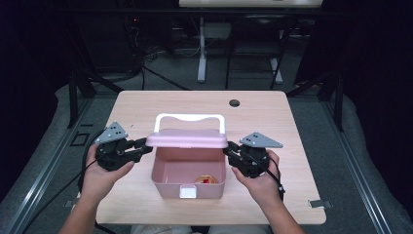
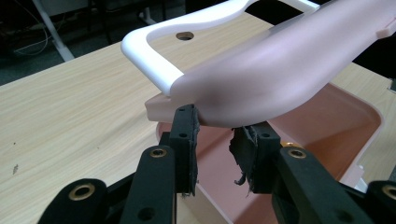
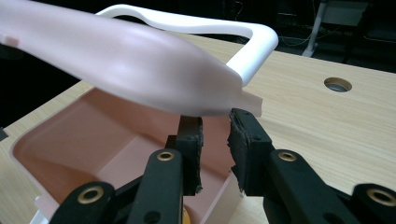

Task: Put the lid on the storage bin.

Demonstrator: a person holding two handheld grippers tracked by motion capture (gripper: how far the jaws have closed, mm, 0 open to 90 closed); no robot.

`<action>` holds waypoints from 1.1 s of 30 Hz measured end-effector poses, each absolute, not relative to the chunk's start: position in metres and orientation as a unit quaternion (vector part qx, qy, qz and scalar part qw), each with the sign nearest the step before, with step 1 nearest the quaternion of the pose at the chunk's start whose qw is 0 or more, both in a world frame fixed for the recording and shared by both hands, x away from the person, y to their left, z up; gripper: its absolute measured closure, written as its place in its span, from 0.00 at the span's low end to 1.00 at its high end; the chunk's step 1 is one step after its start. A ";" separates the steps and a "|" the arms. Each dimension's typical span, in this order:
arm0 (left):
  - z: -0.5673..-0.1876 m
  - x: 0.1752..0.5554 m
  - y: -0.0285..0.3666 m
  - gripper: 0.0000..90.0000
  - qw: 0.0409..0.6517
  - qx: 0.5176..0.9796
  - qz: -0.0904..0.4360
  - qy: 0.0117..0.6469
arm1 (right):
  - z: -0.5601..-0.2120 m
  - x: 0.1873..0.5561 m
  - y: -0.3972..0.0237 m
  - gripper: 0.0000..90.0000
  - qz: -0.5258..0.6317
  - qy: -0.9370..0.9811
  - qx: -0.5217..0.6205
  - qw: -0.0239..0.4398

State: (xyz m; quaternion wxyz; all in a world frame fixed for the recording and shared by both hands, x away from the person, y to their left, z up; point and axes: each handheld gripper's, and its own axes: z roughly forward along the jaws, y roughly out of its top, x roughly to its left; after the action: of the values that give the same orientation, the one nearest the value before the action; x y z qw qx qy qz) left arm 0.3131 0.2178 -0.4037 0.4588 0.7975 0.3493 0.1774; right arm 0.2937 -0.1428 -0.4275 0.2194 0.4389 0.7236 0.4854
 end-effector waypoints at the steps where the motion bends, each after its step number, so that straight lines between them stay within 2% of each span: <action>1: -0.403 0.314 0.218 0.77 0.460 0.797 0.177 0.350 | -0.426 0.294 -0.143 0.82 0.485 0.725 0.438 0.220; 8: -0.400 0.320 0.220 0.77 0.456 0.801 0.159 0.353 | -0.416 0.293 -0.145 0.82 0.491 0.727 0.433 0.208; 18: -0.400 0.313 0.217 0.77 0.440 0.811 0.168 0.347 | -0.410 0.284 -0.145 0.82 0.487 0.732 0.426 0.213; 33: -0.399 0.301 0.222 0.77 0.452 0.809 0.162 0.340 | -0.410 0.274 -0.145 0.81 0.485 0.738 0.416 0.217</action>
State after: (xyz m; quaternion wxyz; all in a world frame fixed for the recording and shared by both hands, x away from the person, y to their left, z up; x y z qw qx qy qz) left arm 0.3013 0.2225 -0.3991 0.4516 0.8087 0.3404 0.1617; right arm 0.2741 -0.1448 -0.4096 0.2167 0.4162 0.7379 0.4851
